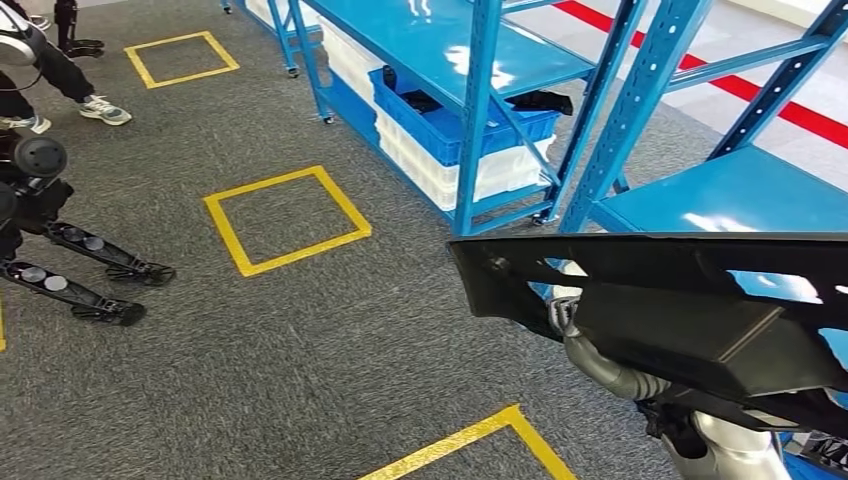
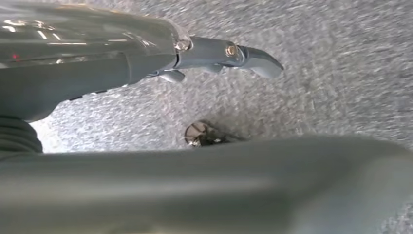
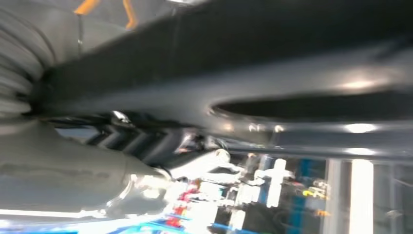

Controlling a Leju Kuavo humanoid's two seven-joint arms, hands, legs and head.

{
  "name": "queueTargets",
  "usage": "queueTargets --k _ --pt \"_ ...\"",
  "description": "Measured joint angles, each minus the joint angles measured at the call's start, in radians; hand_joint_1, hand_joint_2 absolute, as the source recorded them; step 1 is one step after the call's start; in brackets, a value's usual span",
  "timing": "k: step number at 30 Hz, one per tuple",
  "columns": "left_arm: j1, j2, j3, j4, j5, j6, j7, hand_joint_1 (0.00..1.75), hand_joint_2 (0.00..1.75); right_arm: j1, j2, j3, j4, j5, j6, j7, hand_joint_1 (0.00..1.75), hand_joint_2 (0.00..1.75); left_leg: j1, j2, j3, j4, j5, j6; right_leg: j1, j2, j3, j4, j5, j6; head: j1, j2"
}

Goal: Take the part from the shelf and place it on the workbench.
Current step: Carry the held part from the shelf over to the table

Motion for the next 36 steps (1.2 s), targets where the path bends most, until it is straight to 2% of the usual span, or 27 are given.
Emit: queueTargets --k 1,3,5,6,7,8,10,12,13,14,15,17,18,19,20,21,22,23,24,25,26,28,30,31,32,34,36 --pt "0.000 0.000 0.000 0.000 0.000 -0.001 -0.002 0.00 1.75 -0.003 0.000 0.000 -0.001 0.000 0.000 0.000 1.75 1.75 -0.001 0.019 -0.008 0.017 -0.011 -0.005 -0.001 -0.014 0.004 -0.002 0.000 -0.005 0.000 0.000" --pt "-0.005 -0.002 0.000 0.000 0.002 -0.002 -0.007 0.00 1.75 -0.006 0.000 0.000 -0.002 0.000 0.000 -0.001 1.75 1.75 -0.001 0.079 -0.052 0.108 -0.056 -0.015 -0.001 -0.045 0.012 -0.004 -0.004 -0.014 -0.001 0.000" --pt "-0.009 -0.001 0.000 0.000 0.006 -0.001 -0.014 0.00 1.75 -0.009 0.001 0.000 -0.002 0.000 0.000 -0.002 1.75 1.75 0.004 0.107 -0.117 0.230 -0.101 -0.024 0.000 -0.076 0.017 -0.004 -0.010 -0.017 -0.001 0.000" --pt "-0.008 -0.001 0.000 0.000 0.008 0.000 -0.017 0.00 1.75 -0.012 0.002 0.001 -0.002 0.000 0.000 -0.002 1.75 1.75 0.007 0.112 -0.135 0.261 -0.103 -0.026 0.000 -0.091 0.020 -0.004 -0.014 -0.017 -0.001 0.000" --pt "-0.006 0.000 0.000 0.000 0.010 0.003 -0.020 0.00 1.75 -0.014 0.004 0.002 -0.002 0.000 0.000 -0.003 1.75 1.75 0.008 0.115 -0.134 0.255 -0.087 -0.027 0.000 -0.105 0.024 -0.004 -0.018 -0.016 -0.001 0.000" --pt "-0.005 0.003 0.000 0.000 0.012 0.006 -0.021 0.00 1.75 -0.017 0.007 0.003 -0.002 0.000 0.000 -0.004 1.75 1.75 0.009 0.122 -0.114 0.212 -0.057 -0.026 0.000 -0.118 0.030 -0.004 -0.022 -0.014 -0.001 0.000" --pt "-0.006 0.011 0.000 0.000 0.017 0.012 -0.024 0.00 1.75 -0.024 0.012 0.007 -0.002 -0.001 0.001 -0.006 1.75 1.75 0.002 0.160 -0.051 0.084 0.005 -0.018 0.002 -0.143 0.042 -0.004 -0.032 -0.008 -0.001 0.000" --pt "-0.011 0.020 0.002 0.000 0.024 0.014 -0.026 0.00 1.75 -0.029 0.016 0.010 -0.001 0.000 0.002 -0.010 1.75 1.75 -0.010 0.194 -0.019 0.015 0.020 -0.008 0.005 -0.163 0.048 -0.006 -0.040 0.001 -0.001 0.000" --pt "-0.011 0.024 0.003 0.000 0.027 0.014 -0.027 0.00 1.75 -0.030 0.017 0.013 0.000 0.002 0.002 -0.013 1.75 1.75 -0.016 0.194 -0.019 0.011 0.015 -0.004 0.007 -0.174 0.051 -0.009 -0.042 0.007 -0.001 0.000" --pt "-0.010 0.028 0.004 0.000 0.029 0.013 -0.030 0.00 1.75 -0.030 0.018 0.015 0.000 0.004 0.002 -0.016 1.75 1.75 -0.016 0.185 -0.019 0.008 0.015 0.002 0.006 -0.185 0.056 -0.013 -0.044 0.012 -0.001 0.000" --pt "-0.006 0.031 0.006 0.000 0.031 0.012 -0.032 0.00 1.75 -0.031 0.019 0.018 0.001 0.006 0.002 -0.019 1.75 1.75 -0.015 0.174 -0.017 0.002 0.016 0.007 0.005 -0.179 0.061 -0.013 -0.049 0.017 -0.001 0.000" --pt "-0.004 0.035 0.008 0.000 0.033 0.010 -0.035 0.00 1.75 -0.028 0.019 0.021 0.001 0.011 0.001 -0.024 1.75 1.75 -0.010 0.153 -0.008 -0.009 0.019 0.019 0.003 -0.128 0.051 0.025 -0.078 0.020 -0.001 0.000" --pt "-0.006 0.036 0.009 0.000 0.034 0.009 -0.036 0.00 1.75 -0.024 0.018 0.021 0.002 0.013 -0.001 -0.026 1.75 1.75 -0.007 0.142 -0.004 -0.012 0.019 0.023 0.003 -0.094 0.027 0.075 -0.105 0.019 0.000 0.000" --pt "-0.008 0.037 0.009 0.000 0.034 0.008 -0.036 0.00 1.75 -0.018 0.018 0.021 0.004 0.016 -0.002 -0.030 1.75 1.75 -0.007 0.130 -0.002 -0.013 0.018 0.027 0.004 -0.073 -0.007 0.139 -0.132 0.017 0.000 0.000" --pt "-0.011 0.038 0.009 0.000 0.034 0.007 -0.036 0.00 1.75 -0.012 0.017 0.022 0.005 0.018 -0.003 -0.032 1.75 1.75 -0.008 0.116 0.000 -0.013 0.017 0.030 0.004 -0.063 -0.044 0.201 -0.151 0.016 0.001 0.000" --pt "-0.011 0.038 0.010 0.000 0.033 0.007 -0.036 0.00 1.75 -0.006 0.017 0.022 0.007 0.019 -0.004 -0.035 1.75 1.75 -0.009 0.101 0.002 -0.012 0.015 0.031 0.005 -0.060 -0.073 0.241 -0.155 0.016 0.001 0.000" --pt "-0.011 0.038 0.010 0.000 0.033 0.007 -0.035 0.00 1.75 -0.002 0.017 0.022 0.008 0.020 -0.005 -0.037 1.75 1.75 -0.010 0.086 0.004 -0.012 0.014 0.031 0.006 -0.058 -0.087 0.247 -0.138 0.015 0.001 0.000" --pt "-0.010 0.038 0.010 0.000 0.032 0.007 -0.034 0.00 1.75 0.001 0.017 0.023 0.008 0.020 -0.006 -0.037 1.75 1.75 -0.010 0.071 0.008 -0.012 0.012 0.030 0.006 -0.054 -0.082 0.215 -0.102 0.014 0.001 0.000" --pt "-0.009 0.038 0.010 0.000 0.031 0.007 -0.034 0.00 1.75 0.003 0.017 0.023 0.008 0.021 -0.007 -0.037 1.75 1.75 -0.010 0.056 0.012 -0.011 0.010 0.028 0.006 -0.043 -0.063 0.154 -0.057 0.013 0.001 0.000" --pt "-0.009 0.038 0.010 0.000 0.031 0.007 -0.033 0.00 1.75 0.003 0.016 0.023 0.008 0.022 -0.008 -0.037 1.75 1.75 -0.011 0.042 0.014 -0.009 0.007 0.025 0.005 -0.020 -0.042 0.093 -0.023 0.011 0.001 0.000" --pt "-0.010 0.039 0.010 0.000 0.030 0.008 -0.031 0.00 1.75 0.004 0.016 0.023 0.008 0.024 -0.009 -0.037 1.75 1.75 -0.010 0.028 0.013 -0.007 0.005 0.021 0.003 0.003 -0.023 0.043 -0.001 0.010 0.001 0.000" --pt "-0.011 0.040 0.010 0.000 0.031 0.009 -0.029 0.00 1.75 0.007 0.014 0.024 0.007 0.029 -0.010 -0.037 1.75 1.75 -0.005 0.004 0.008 -0.004 0.004 0.012 0.005 0.028 -0.008 0.004 0.003 0.005 0.000 0.000" --pt "-0.007 0.041 0.010 0.000 0.032 0.010 -0.026 0.00 1.75 0.006 0.013 0.025 0.005 0.033 -0.011 -0.037 1.75 1.75 0.001 -0.012 0.004 -0.005 0.004 0.002 0.007 0.008 -0.002 -0.002 0.003 -0.004 0.000 0.000" --pt "-0.005 0.041 0.011 0.000 0.032 0.010 -0.025 0.00 1.75 0.006 0.013 0.025 0.004 0.033 -0.012 -0.037 1.75 1.75 0.000 0.002 0.001 0.003 -0.002 -0.003 0.007 -0.005 0.002 -0.005 0.003 -0.011 0.000 0.000" --pt "-0.005 0.041 0.011 0.000 0.032 0.010 -0.023 0.00 1.75 0.006 0.013 0.025 0.002 0.032 -0.012 -0.037 1.75 1.75 0.000 0.026 -0.011 0.027 -0.016 -0.008 0.006 -0.019 0.006 -0.008 0.003 -0.017 -0.001 0.000" --pt "-0.008 0.040 0.011 0.000 0.032 0.011 -0.022 0.00 1.75 0.008 0.012 0.025 -0.001 0.032 -0.012 -0.037 1.75 1.75 0.000 0.087 -0.061 0.129 -0.066 -0.019 0.006 -0.050 0.014 -0.011 -0.002 -0.026 -0.002 0.000" --pt "-0.009 0.040 0.011 0.000 0.032 0.011 -0.021 0.00 1.75 0.012 0.012 0.026 -0.002 0.031 -0.012 -0.037 1.75 1.75 0.006 0.108 -0.122 0.241 -0.103 -0.027 0.008 -0.081 0.020 -0.011 -0.009 -0.028 -0.002 0.000"
